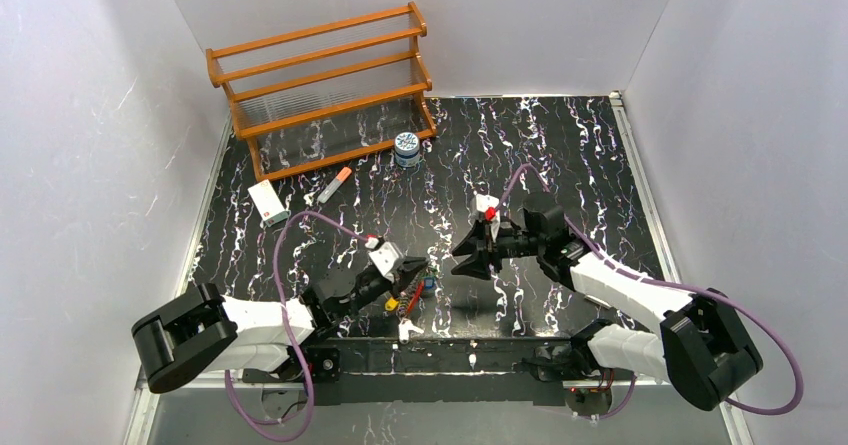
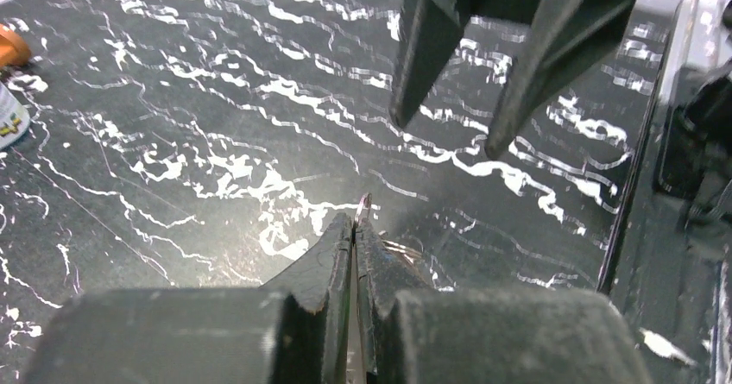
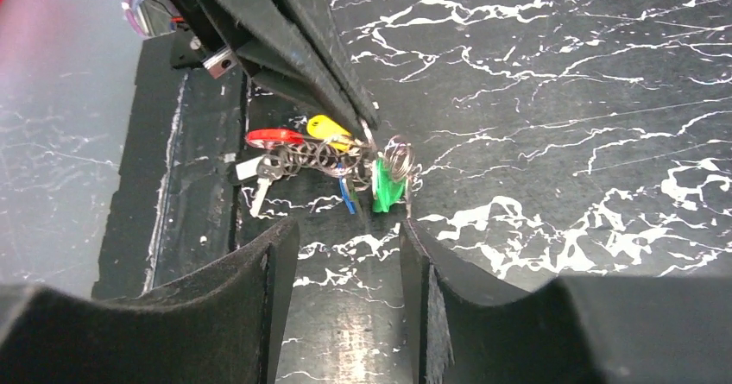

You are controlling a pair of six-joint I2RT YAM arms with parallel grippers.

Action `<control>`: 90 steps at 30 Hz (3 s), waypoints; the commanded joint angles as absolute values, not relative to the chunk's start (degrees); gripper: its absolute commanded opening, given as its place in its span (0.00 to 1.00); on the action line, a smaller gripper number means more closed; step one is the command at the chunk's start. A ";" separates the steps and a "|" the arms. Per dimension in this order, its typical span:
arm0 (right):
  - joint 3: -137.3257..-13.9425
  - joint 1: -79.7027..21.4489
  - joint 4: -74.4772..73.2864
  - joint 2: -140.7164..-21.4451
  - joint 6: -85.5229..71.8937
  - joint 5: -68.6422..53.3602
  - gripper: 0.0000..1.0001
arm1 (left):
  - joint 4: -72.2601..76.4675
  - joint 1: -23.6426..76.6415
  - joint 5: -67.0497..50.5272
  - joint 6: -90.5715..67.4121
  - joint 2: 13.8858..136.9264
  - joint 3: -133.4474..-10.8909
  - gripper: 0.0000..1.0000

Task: Put the keys on the keyring

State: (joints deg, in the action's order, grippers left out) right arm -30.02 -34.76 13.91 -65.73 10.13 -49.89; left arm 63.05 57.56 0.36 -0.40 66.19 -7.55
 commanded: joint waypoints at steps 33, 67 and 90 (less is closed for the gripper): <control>-32.79 -38.31 41.02 -78.92 -6.31 -57.77 0.36 | 83.23 57.66 0.00 -2.90 65.99 -5.00 0.00; -31.98 -40.74 22.32 -59.85 8.08 -37.04 0.90 | 83.06 54.87 10.15 6.70 79.51 -18.28 0.00; -28.55 -29.63 25.89 -61.63 -5.30 -40.61 0.99 | 83.64 49.78 4.65 2.98 83.67 -11.06 0.01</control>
State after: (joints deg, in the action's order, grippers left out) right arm -29.67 -33.30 22.28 -62.26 -1.65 -37.69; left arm 81.93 49.98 4.64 3.88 89.06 -14.92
